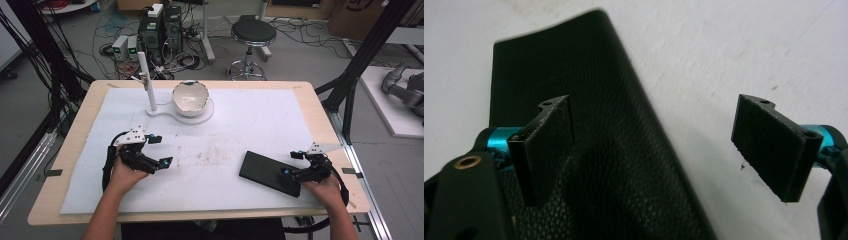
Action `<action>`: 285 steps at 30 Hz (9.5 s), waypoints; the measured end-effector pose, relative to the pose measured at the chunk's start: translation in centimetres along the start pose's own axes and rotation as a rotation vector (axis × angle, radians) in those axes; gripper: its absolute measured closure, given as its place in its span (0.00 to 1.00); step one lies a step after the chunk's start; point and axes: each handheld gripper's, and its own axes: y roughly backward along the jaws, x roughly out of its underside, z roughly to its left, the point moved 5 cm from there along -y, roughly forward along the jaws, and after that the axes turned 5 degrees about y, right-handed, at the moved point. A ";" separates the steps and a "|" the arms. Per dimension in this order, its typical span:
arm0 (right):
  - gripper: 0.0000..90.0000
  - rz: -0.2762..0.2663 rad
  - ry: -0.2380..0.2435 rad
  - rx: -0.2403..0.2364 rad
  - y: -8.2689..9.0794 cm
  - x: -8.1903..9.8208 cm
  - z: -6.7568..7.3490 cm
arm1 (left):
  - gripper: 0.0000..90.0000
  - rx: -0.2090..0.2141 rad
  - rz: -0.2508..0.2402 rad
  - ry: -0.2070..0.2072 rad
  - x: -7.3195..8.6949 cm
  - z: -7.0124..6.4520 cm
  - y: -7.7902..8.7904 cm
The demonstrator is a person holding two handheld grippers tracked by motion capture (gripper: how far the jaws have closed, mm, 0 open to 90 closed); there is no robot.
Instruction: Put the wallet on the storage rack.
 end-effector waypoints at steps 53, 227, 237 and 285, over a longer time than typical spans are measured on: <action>0.95 -0.176 0.208 -0.137 2.3 -8.5 4.5 | 0.06 0.094 -0.028 -0.025 -2.6 -1.7 -0.9; 0.23 -0.312 0.089 0.038 0.7 -5.7 2.8 | 0.66 -0.628 0.298 -0.098 -18.2 10.4 -2.8; 0.23 -0.316 0.084 0.032 0.7 -5.7 2.8 | 0.58 -0.587 0.266 -0.074 -18.4 10.2 -2.4; 0.21 -0.309 0.033 0.092 0.7 -5.1 1.4 | 0.13 -0.129 -0.006 0.047 -3.5 2.2 3.0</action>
